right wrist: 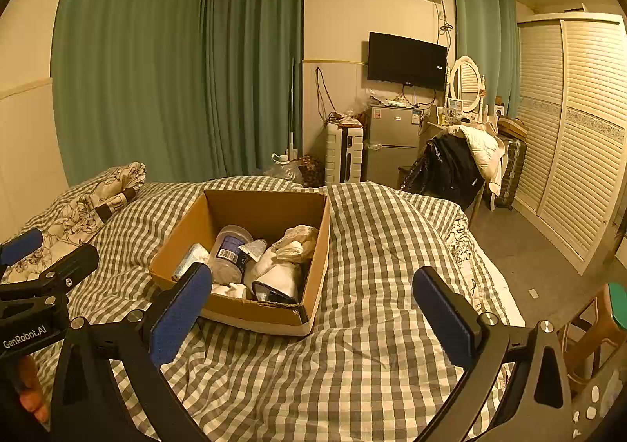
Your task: Organize objects
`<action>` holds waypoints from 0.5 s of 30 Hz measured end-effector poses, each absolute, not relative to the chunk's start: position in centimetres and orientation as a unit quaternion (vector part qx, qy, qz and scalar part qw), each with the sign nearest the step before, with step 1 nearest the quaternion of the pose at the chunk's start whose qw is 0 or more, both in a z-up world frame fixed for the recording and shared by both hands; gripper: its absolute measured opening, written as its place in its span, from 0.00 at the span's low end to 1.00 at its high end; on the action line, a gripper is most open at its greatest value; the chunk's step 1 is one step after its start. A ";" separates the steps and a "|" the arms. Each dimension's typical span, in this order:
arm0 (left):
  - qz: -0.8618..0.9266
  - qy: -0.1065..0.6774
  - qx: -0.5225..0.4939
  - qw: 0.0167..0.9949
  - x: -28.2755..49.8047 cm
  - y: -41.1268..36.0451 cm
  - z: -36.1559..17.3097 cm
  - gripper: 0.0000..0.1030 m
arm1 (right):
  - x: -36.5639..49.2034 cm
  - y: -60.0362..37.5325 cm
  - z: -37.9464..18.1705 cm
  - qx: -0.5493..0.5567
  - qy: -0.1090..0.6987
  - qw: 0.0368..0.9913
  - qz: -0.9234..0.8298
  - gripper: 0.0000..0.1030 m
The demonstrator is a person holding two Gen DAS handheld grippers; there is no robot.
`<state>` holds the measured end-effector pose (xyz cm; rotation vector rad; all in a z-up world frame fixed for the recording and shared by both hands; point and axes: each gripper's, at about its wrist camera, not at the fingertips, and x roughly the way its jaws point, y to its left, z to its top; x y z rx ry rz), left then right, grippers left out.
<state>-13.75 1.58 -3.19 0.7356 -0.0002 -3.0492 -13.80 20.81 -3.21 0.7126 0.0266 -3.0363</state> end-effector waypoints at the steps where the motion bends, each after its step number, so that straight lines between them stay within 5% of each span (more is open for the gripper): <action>1: -0.972 0.000 0.234 0.002 -13.7 1.6 -3.2 1.00 | -13.8 20.8 -3.2 0.229 0.009 0.011 -0.973 1.00; 15: -0.972 0.003 0.234 0.008 -13.8 1.6 -3.5 1.00 | -13.9 20.9 -3.4 0.235 0.009 0.007 -0.972 1.00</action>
